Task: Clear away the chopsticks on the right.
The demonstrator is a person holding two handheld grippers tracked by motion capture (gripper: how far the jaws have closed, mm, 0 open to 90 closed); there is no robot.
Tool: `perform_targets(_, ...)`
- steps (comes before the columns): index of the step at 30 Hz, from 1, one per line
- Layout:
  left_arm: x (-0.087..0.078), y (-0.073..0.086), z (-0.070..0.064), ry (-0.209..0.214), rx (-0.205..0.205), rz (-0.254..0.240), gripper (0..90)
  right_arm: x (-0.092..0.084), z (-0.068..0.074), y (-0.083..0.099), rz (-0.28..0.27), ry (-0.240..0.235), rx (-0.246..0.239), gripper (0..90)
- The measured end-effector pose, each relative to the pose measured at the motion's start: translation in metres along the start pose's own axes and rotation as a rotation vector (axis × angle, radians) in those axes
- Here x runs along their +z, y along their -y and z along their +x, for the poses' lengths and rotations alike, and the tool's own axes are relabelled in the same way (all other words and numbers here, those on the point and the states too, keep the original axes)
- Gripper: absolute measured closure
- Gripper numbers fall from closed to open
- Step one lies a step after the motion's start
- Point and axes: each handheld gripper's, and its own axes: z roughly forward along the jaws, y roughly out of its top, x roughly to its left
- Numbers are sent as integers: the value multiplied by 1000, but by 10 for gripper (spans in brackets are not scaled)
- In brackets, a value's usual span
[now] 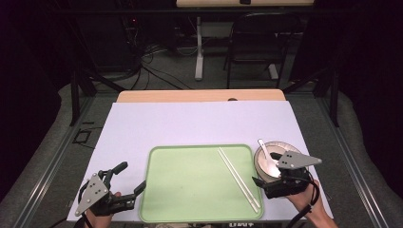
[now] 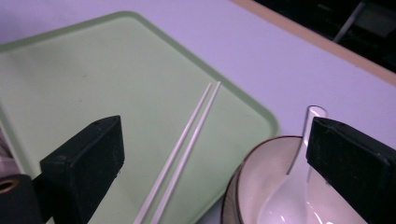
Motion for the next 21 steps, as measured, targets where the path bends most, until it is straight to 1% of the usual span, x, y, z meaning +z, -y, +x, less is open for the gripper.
perform_targets(1, 0, 0, 0, -2, -2, -1, 152, -6, -2, 6, -29, 7, 3, 31)
perform_targets(3, 0, 0, 0, -1, -2, -1, 152, -8, -3, 8, -39, 14, 2, 28)
perform_targets(4, 0, 0, 0, -2, -4, 0, 153, -11, -3, 11, -58, 16, 0, 27)
perform_targets(5, 0, 0, 0, -1, -1, 2, 153, -14, -3, 14, -55, 25, -8, 21)
perform_targets(6, 0, 0, 0, -1, -2, 1, 152, -16, -3, 16, -63, 34, -14, 19)
perform_targets(7, 0, 0, 0, -2, -4, -1, 152, -22, -4, 22, -71, 47, -13, 14)
perform_targets(8, 0, 0, 0, -2, -4, -1, 153, -22, -4, 22, -71, 47, -13, 14)
perform_targets(9, 0, 0, 0, -2, -2, 0, 152, -28, -4, 28, -99, 57, -7, 12)
perform_targets(10, 0, 0, 0, -3, -4, 0, 152, -31, -5, 32, -102, 70, -8, 7)
perform_targets(12, 0, 0, 0, -3, -4, 2, 152, -33, -5, 35, -106, 68, -4, 5)
perform_targets(13, 0, 0, 0, -3, -3, 3, 153, -35, -4, 42, -111, 91, -6, 2)
perform_targets(14, 0, 0, 0, -3, -3, 3, 153, -37, -4, 45, -104, 88, -10, 2)
perform_targets(15, 0, 0, 0, -3, -2, 3, 153, -40, -4, 48, -107, 99, -8, 3)
perform_targets(17, 1, 0, 0, -4, -3, 2, 153, -43, -5, 55, -116, 103, 12, 2)
perform_targets(18, 1, 0, 0, -3, -1, 5, 153, -43, -5, 55, -116, 103, 12, 2)
perform_targets(19, 1, 0, 0, -1, 0, 5, 152, -45, -5, 60, -118, 107, 19, 2)
perform_targets(21, 1, 0, 0, 0, 1, 9, 152, -46, -5, 60, -132, 107, 24, 2)
